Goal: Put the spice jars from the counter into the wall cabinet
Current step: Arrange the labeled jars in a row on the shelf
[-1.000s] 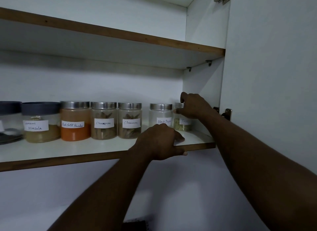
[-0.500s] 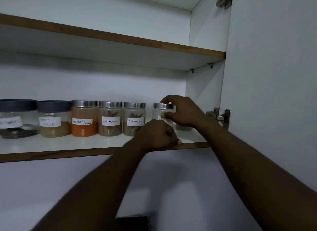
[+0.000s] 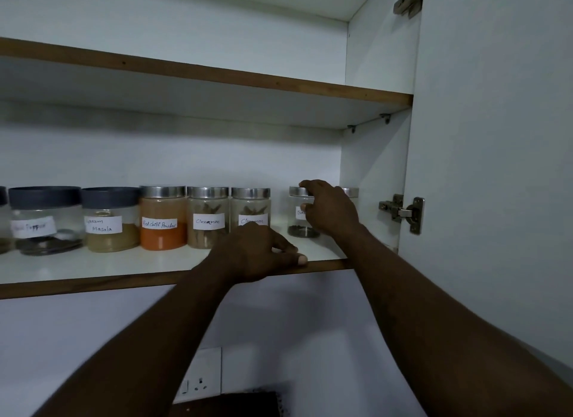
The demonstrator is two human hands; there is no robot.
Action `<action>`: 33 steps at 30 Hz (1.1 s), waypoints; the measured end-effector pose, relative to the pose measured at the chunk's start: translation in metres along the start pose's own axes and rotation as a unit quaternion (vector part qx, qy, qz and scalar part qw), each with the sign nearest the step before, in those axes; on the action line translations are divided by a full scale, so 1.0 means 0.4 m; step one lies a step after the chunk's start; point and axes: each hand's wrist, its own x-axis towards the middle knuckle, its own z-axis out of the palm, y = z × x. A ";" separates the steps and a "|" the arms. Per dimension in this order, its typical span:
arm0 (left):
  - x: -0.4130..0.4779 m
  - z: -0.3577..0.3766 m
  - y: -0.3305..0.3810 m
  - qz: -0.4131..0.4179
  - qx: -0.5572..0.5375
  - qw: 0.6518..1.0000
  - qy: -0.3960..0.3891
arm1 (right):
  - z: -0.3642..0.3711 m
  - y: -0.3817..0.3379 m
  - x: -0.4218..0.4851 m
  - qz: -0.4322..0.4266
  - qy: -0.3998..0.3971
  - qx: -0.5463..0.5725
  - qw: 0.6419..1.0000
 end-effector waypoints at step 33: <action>-0.070 -0.066 -0.070 -0.101 0.069 0.986 0.116 | 0.067 -0.283 -0.101 -0.084 0.067 0.030 0.994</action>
